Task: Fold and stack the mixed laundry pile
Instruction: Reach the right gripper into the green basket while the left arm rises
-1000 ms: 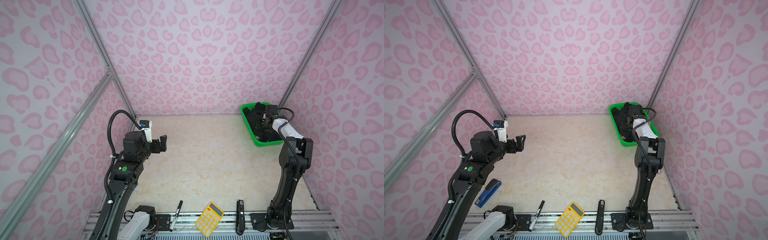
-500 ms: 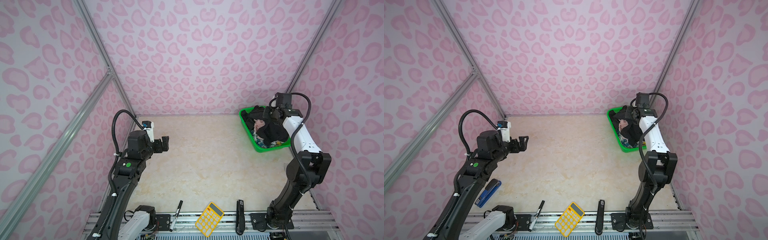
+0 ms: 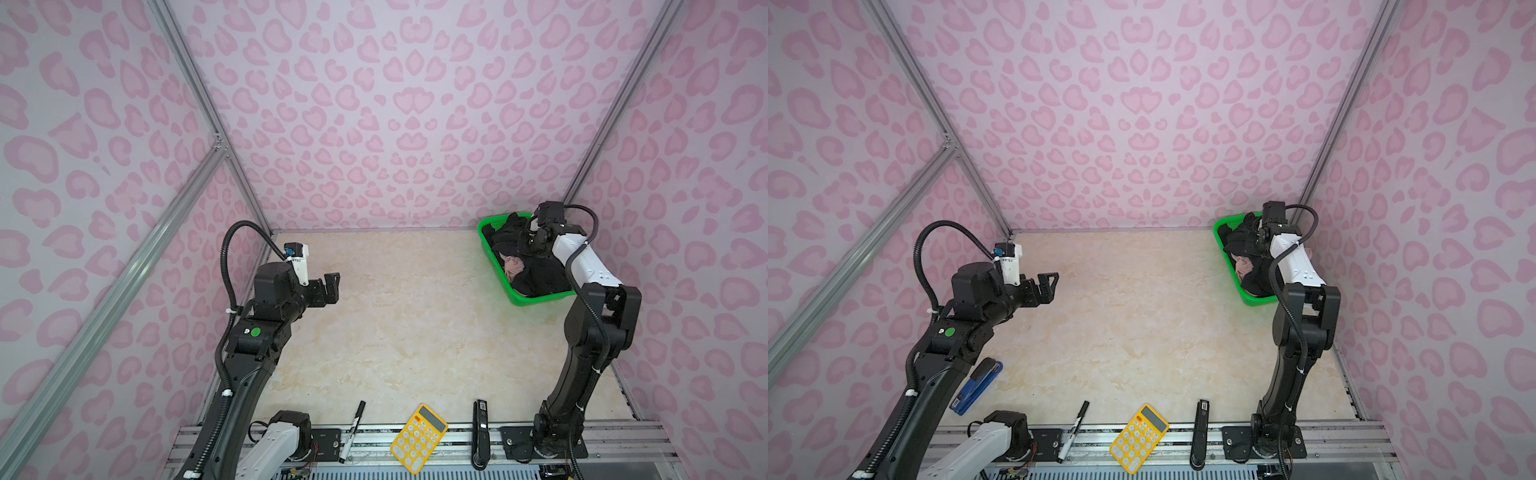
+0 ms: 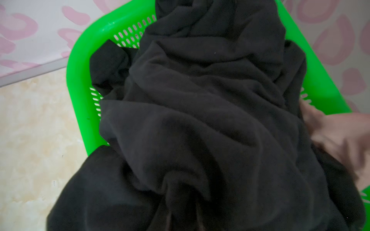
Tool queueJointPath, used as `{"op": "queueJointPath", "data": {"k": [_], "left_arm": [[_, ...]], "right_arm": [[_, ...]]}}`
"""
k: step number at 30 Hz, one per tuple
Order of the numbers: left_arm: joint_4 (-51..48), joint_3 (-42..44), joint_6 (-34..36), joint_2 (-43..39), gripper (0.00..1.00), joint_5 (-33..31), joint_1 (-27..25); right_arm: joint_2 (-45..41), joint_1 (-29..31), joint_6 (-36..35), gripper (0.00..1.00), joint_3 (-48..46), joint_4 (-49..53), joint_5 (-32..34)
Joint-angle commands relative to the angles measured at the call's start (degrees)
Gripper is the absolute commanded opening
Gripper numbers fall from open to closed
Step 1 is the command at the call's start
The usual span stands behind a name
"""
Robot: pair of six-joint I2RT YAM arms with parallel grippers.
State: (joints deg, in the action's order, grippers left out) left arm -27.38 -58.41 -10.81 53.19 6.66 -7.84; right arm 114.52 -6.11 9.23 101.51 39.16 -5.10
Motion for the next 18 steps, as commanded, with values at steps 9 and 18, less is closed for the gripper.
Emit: {"op": "queueJointPath", "data": {"k": [9,18], "left_arm": [[0.33,-1.0,0.17,1.57,0.98,2.4,0.01],[-0.09,-1.35,0.88,1.87,0.98,2.86,0.02]], "right_arm": [[1.58,0.0,-0.74,0.38,4.21,2.98,-2.27],[-0.94,-0.02,-0.39,0.36,5.11,2.61,-2.44]]}}
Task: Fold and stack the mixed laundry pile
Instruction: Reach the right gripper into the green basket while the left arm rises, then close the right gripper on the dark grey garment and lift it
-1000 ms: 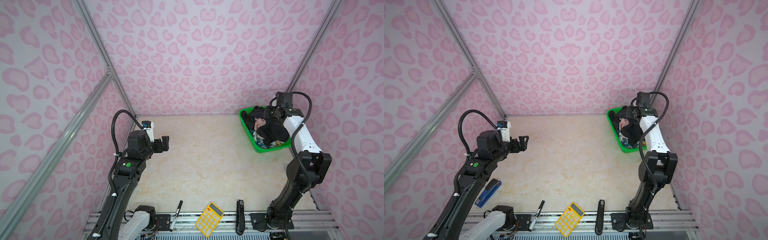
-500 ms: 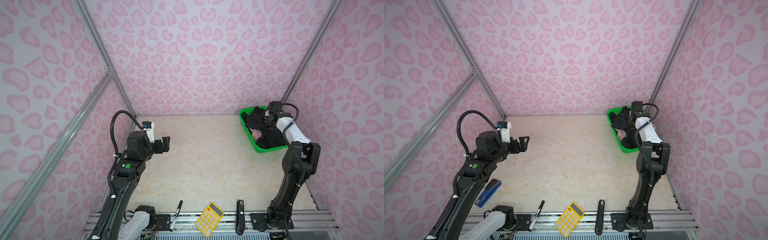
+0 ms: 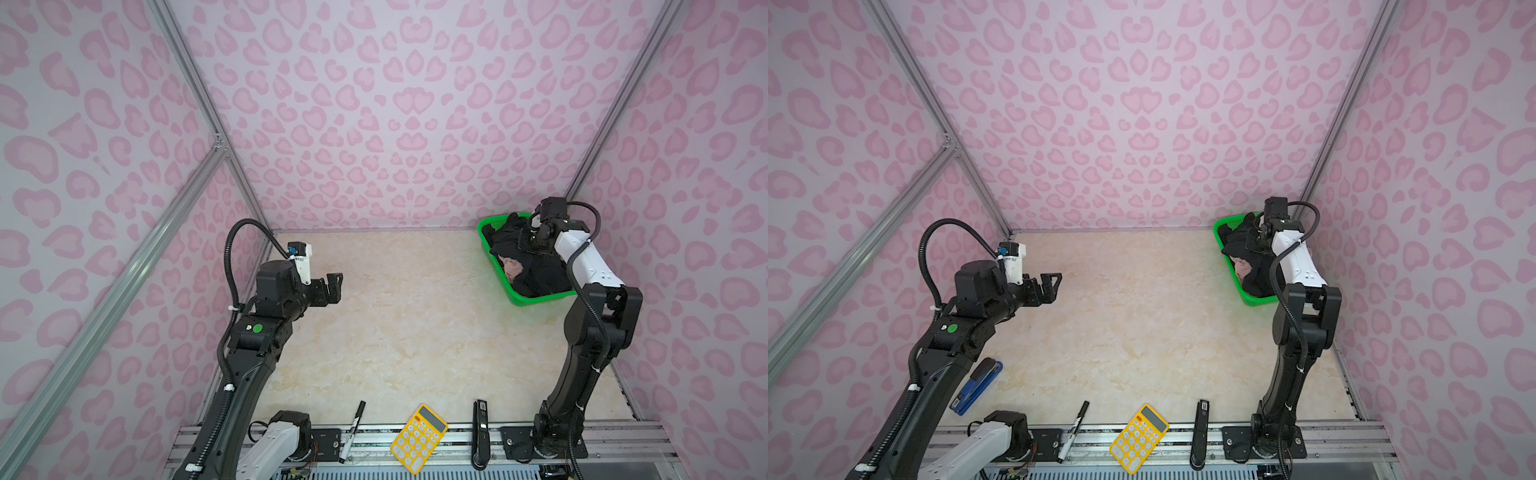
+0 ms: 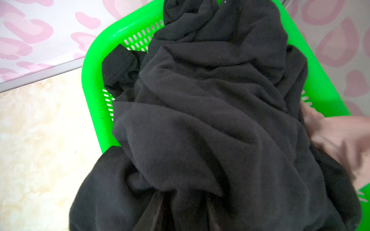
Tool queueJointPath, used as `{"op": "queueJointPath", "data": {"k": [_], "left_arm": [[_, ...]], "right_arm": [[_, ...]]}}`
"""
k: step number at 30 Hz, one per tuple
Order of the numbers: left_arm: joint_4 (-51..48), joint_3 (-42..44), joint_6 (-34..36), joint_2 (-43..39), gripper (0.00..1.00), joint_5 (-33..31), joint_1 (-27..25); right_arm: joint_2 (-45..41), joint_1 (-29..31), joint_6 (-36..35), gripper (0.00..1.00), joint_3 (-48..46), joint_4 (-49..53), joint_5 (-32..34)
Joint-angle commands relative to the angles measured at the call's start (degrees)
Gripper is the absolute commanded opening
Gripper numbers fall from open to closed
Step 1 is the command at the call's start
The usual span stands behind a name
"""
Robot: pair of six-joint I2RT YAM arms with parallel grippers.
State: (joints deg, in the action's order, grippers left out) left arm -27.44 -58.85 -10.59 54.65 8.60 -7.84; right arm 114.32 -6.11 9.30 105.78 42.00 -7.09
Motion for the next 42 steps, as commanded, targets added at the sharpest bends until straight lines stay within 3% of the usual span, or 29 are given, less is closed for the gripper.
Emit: {"op": "queueJointPath", "data": {"k": [1,6,16,25,39,42], "left_arm": [[-0.07,-0.95,0.58,0.6,0.98,1.06,0.09],[-0.07,-0.92,0.13,0.76,0.99,1.77,0.01],[-0.93,-0.57,0.22,-0.11,0.98,1.64,0.08],[-0.96,-0.56,0.04,0.05,0.99,1.4,0.05],[0.45,-0.31,-1.68,1.22,0.99,2.9,0.04],[2.01,0.62,-1.45,1.27,0.99,6.37,0.02]], "right_arm": [[-0.92,0.01,-0.56,0.37,1.29,0.13,-0.4],[-0.01,-0.03,-0.95,0.39,3.65,1.64,0.06],[2.0,-0.04,-0.58,0.27,2.59,1.07,0.24],[-1.88,-0.04,-0.95,0.0,1.16,-0.42,2.6],[-14.04,-0.04,-2.28,0.0,5.55,-1.04,1.8],[-13.8,-0.39,-2.49,0.0,8.31,0.66,1.02]]}}
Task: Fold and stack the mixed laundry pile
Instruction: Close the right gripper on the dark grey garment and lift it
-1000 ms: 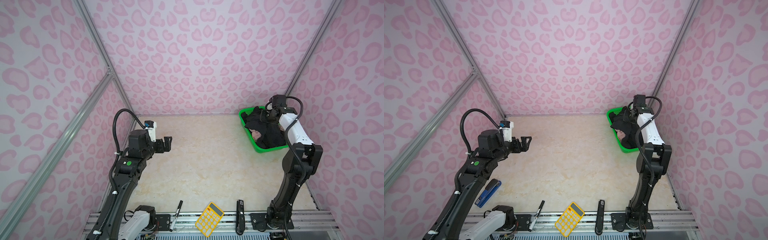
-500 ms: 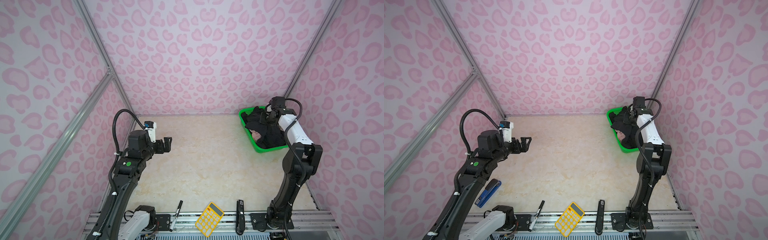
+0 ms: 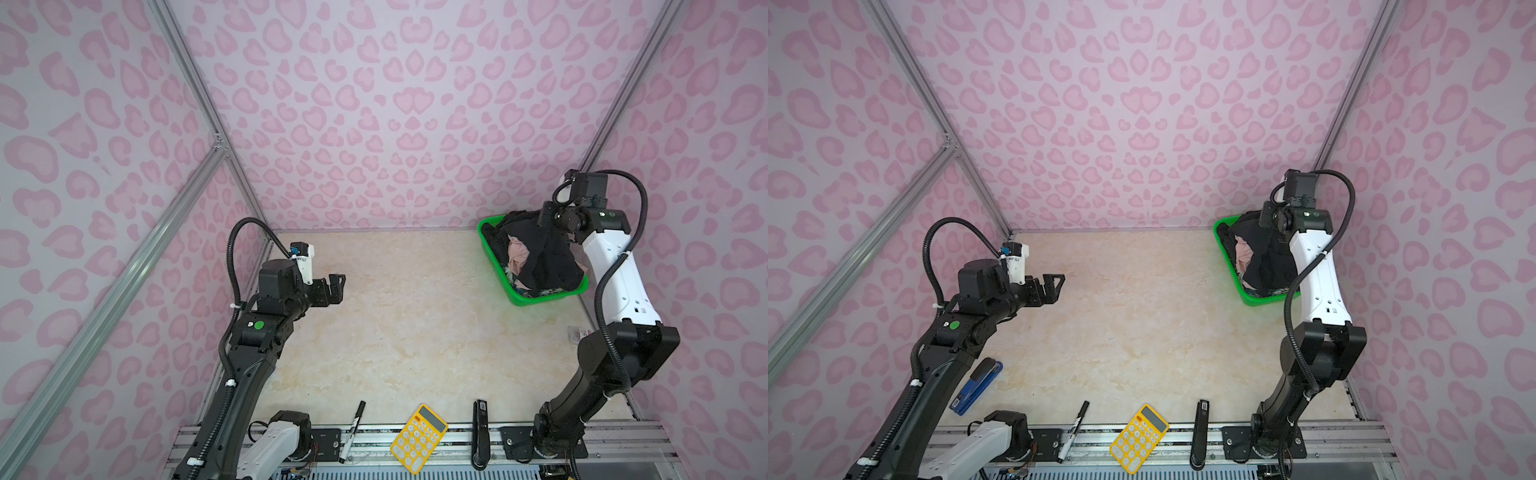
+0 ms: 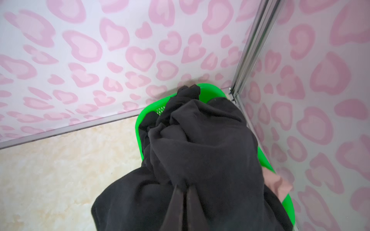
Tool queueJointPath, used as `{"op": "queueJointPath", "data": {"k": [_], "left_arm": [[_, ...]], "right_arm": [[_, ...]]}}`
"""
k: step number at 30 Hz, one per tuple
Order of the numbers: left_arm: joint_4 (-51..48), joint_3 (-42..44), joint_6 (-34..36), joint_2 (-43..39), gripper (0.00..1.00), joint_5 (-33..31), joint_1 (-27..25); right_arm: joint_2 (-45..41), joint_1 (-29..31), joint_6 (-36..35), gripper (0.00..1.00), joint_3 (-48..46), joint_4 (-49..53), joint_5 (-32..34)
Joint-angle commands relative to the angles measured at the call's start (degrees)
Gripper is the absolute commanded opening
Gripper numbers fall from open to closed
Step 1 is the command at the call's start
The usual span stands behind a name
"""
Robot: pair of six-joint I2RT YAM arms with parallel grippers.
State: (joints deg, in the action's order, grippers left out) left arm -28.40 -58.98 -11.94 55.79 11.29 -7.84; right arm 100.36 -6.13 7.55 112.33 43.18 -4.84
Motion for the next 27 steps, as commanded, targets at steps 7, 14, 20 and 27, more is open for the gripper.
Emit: {"op": "queueJointPath", "data": {"k": [7,14,20,27], "left_arm": [[19.8,5.71,-6.95,4.23,0.96,16.99,-5.44],[22.21,-1.05,-5.96,15.89,0.89,12.15,-18.48],[21.92,-4.49,-6.08,20.0,0.89,10.69,-20.54],[19.45,-4.15,-5.16,19.78,0.89,9.66,-21.78]], "right_arm": [[3.49,-1.79,-0.62,0.0,3.55,1.83,-2.88],[6.33,-2.98,-1.41,0.0,8.87,3.17,-4.71],[1.72,-1.85,-0.76,0.0,7.29,-6.85,-4.04],[3.79,-1.81,3.9,0.09,-8.56,-1.9,1.15]]}}
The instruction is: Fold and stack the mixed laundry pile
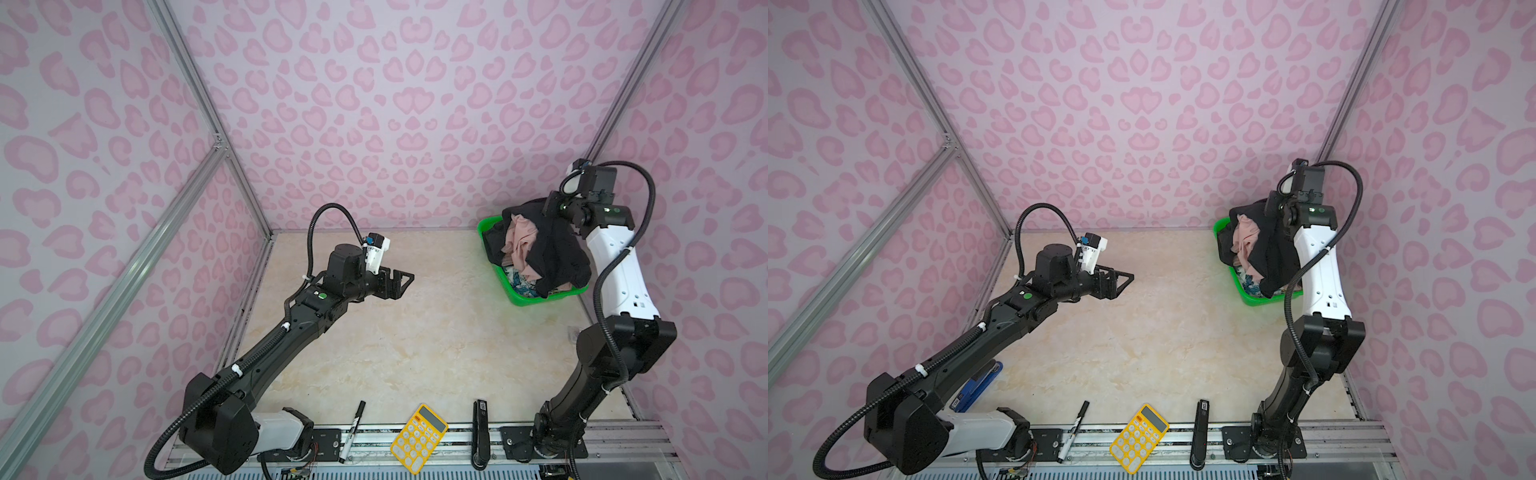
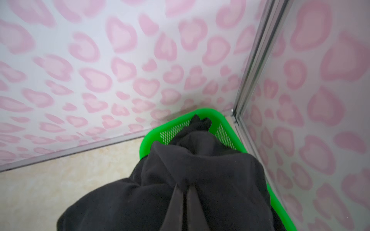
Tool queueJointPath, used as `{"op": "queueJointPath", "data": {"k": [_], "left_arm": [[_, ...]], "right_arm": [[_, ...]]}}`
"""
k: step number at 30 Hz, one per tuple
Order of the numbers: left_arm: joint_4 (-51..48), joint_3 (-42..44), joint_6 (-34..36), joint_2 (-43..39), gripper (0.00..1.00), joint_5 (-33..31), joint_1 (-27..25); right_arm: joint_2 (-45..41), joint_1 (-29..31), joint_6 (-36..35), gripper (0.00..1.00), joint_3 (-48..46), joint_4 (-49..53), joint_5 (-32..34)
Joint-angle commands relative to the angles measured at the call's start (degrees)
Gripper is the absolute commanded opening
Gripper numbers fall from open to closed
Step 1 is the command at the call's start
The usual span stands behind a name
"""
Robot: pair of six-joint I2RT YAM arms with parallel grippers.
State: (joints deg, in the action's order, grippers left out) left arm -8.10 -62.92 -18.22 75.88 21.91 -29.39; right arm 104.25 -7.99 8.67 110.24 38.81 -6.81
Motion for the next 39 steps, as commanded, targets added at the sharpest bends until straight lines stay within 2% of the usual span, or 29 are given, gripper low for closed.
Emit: {"op": "queueJointPath", "data": {"k": [1,5,8,9,12,15,19,21,24,26,35,39], "left_arm": [[-1.4,-0.12,1.35,-0.57,0.89,-1.29,-0.23],[-4.89,-0.52,2.95,-1.02,0.89,-3.19,-0.32],[-7.26,-1.4,3.71,-0.69,0.89,-5.12,-0.32],[-7.78,-1.82,3.84,-0.59,0.89,-5.63,-0.32],[-8.98,-2.77,3.73,-0.04,0.89,-7.23,-0.32],[-10.12,-3.65,2.79,0.39,0.89,-9.32,-0.32],[-12.1,-4.33,2.27,0.09,0.89,-11.52,-0.3],[-12.83,-4.23,2.33,-0.58,0.89,-12.14,-0.23],[-14.02,-3.81,2.73,-1.96,0.89,-12.85,-0.23],[-14.78,-3.4,3.06,-2.7,0.9,-13.14,-0.23],[-14.94,-2.98,3.69,-2.91,0.9,-12.39,-0.23],[-14.84,-3.09,3.55,-2.44,0.89,-12.28,-0.23]], "right_arm": [[-0.63,0.08,3.33,0.11,-9.42,2.59,3.84],[-4.88,0.03,5.13,0.12,-19.76,3.27,9.43],[-7.94,0.4,4.88,0.13,-21.66,5.32,14.28],[-8.65,0.97,4.01,0.17,-21.21,5.78,14.88],[-9.39,4.95,-1.67,0.37,-17.92,5.82,13.12],[-7.69,11.61,-6.7,0.53,-12.09,6.31,16.38],[-0.61,16.71,-9.26,0.68,-1.05,9.8,13.36],[3.4,17.66,-9.28,0.71,3.95,13.43,13.65],[7.96,18.43,-9.24,0.69,8.75,19.2,16.56],[8.95,18.56,-9.6,0.66,8.36,20.85,17.21],[5.29,18.36,-8.66,0.53,-0.2,16.96,19.13],[5.62,17.38,-8.38,0.42,-0.48,15.71,19.9]]}}
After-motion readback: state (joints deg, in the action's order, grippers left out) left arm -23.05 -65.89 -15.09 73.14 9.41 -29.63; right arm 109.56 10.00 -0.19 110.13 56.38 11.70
